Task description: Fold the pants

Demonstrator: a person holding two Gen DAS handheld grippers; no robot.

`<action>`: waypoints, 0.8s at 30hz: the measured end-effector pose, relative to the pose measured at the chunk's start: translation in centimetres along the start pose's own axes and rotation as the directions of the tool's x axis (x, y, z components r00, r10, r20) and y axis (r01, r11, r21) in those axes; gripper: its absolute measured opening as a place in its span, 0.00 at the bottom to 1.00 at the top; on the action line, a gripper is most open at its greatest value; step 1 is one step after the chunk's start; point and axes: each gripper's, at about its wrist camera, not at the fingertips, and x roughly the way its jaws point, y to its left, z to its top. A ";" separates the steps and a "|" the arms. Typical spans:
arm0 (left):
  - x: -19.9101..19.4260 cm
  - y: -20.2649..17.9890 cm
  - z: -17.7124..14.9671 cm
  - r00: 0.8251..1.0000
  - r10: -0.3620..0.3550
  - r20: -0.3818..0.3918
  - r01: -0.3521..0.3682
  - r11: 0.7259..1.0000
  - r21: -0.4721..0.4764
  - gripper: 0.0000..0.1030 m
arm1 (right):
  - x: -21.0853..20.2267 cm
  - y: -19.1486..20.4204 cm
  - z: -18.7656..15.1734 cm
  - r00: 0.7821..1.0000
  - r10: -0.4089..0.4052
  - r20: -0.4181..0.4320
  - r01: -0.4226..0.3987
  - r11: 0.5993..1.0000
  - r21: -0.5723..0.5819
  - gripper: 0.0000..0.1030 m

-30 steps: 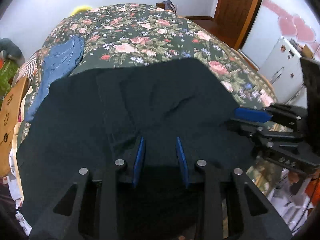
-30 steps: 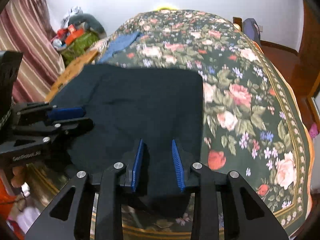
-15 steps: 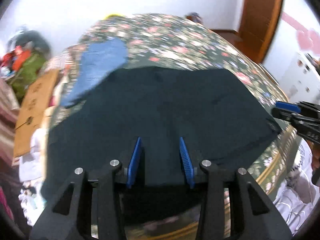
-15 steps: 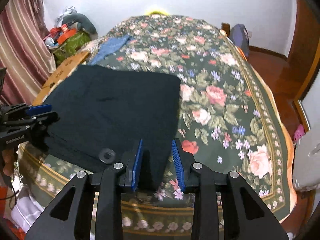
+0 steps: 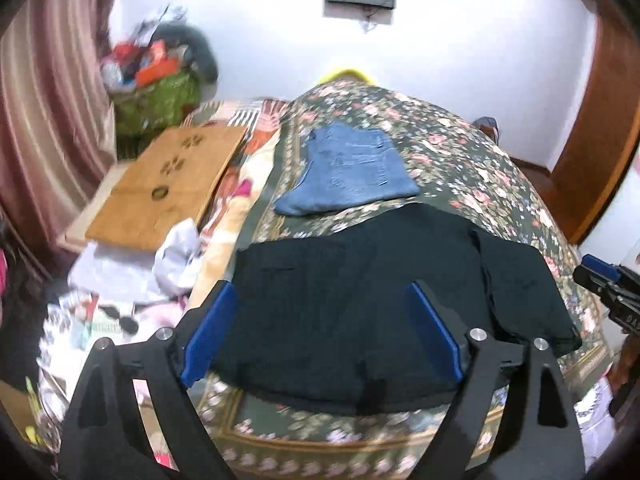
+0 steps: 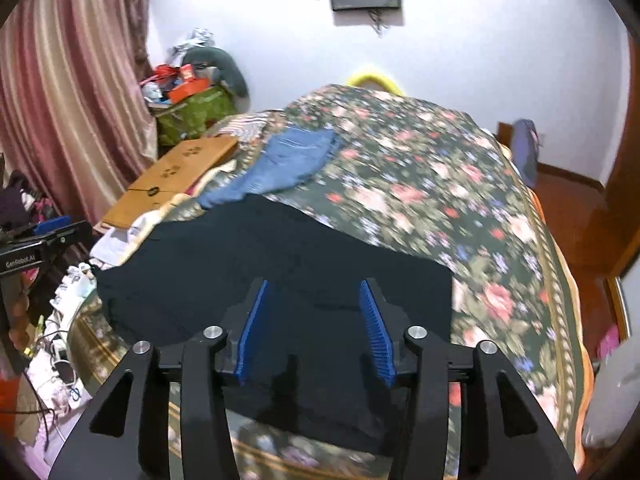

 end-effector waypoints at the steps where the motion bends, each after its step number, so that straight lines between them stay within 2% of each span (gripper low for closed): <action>1: 0.1 0.8 -0.1 1.000 -0.008 -0.015 0.008 1.000 -0.018 0.86 | 0.4 0.6 0.2 1.000 0.003 0.002 -0.003 1.000 -0.013 0.46; 5: 1.2 4.9 -1.5 0.996 -0.021 -0.087 0.010 0.993 -0.121 0.86 | 2.1 2.4 0.6 1.000 0.022 -0.018 -0.023 0.999 -0.047 0.47; 8: 2.9 6.8 -3.0 0.985 -0.065 -0.161 0.035 0.982 -0.184 0.86 | 3.5 3.6 0.1 0.999 0.021 -0.049 -0.025 0.997 -0.077 0.47; 14: 5.7 8.9 -6.7 0.941 -0.198 -0.275 0.105 0.942 -0.318 0.86 | 6.6 4.9 -1.5 0.988 0.001 -0.153 -0.022 0.991 -0.135 0.47; 18: 6.5 9.3 -8.4 0.918 -0.264 -0.296 0.146 0.919 -0.365 0.86 | 8.2 5.0 -2.9 0.974 0.009 -0.228 -0.043 0.988 -0.146 0.47; 19: 6.6 9.3 -8.7 0.911 -0.285 -0.299 0.162 0.912 -0.377 0.86 | 8.3 5.0 -3.1 0.973 0.007 -0.231 -0.042 0.988 -0.147 0.47; 24: 7.8 8.8 -8.8 0.899 -0.326 -0.293 0.195 0.896 -0.399 0.86 | 8.2 5.1 -3.1 0.974 0.013 -0.228 -0.047 0.988 -0.145 0.47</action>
